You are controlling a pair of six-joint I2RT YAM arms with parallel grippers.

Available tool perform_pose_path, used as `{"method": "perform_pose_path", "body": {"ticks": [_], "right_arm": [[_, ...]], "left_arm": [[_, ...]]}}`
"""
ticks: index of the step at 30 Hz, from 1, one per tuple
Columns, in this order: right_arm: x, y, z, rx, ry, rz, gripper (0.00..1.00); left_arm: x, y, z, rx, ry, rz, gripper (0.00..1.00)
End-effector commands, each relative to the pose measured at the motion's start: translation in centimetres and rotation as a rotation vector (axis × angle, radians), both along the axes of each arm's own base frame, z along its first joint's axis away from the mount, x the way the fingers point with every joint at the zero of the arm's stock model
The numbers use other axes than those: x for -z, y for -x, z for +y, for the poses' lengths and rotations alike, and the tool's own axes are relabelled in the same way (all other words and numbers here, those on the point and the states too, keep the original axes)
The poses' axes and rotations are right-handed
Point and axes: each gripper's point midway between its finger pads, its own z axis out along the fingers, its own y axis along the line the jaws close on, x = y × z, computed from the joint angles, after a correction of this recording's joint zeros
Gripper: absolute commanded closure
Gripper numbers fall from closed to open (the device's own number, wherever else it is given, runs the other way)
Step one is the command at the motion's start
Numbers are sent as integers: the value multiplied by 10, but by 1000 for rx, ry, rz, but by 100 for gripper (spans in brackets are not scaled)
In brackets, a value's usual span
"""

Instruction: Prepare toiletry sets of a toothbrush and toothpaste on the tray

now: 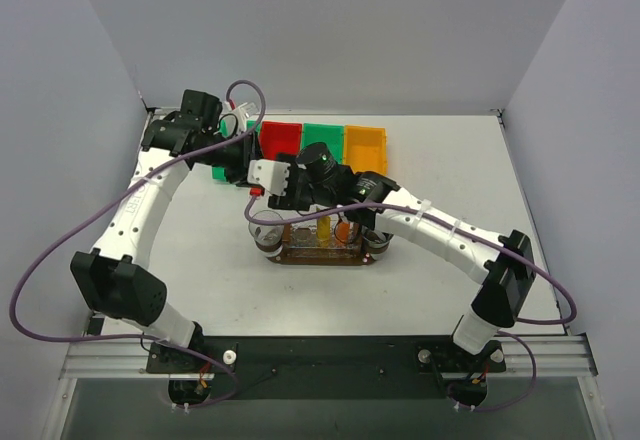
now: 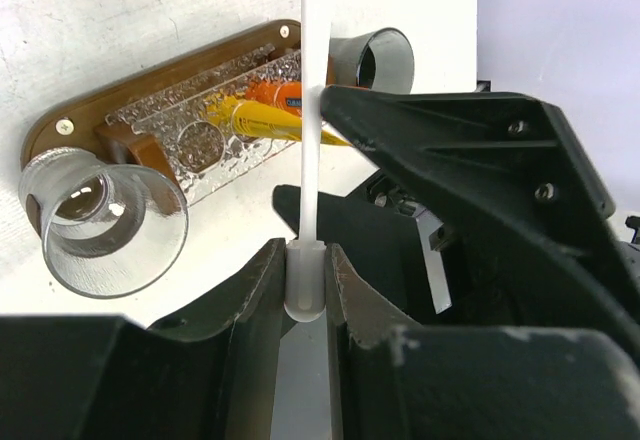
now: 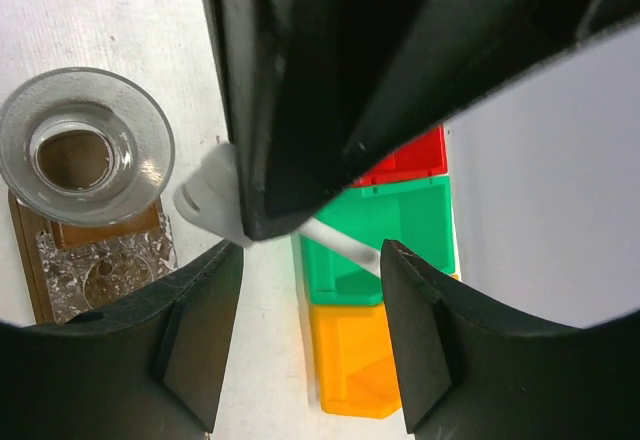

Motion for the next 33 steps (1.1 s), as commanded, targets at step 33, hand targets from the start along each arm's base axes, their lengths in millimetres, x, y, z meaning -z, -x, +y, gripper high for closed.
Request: {"method": "perform_pose_path", "body": {"ticks": [33], "right_arm": [[-7,-11,-3,52,11,-226,86]], "left_arm": [[-36,49,-12,95,125,-64,100]]}}
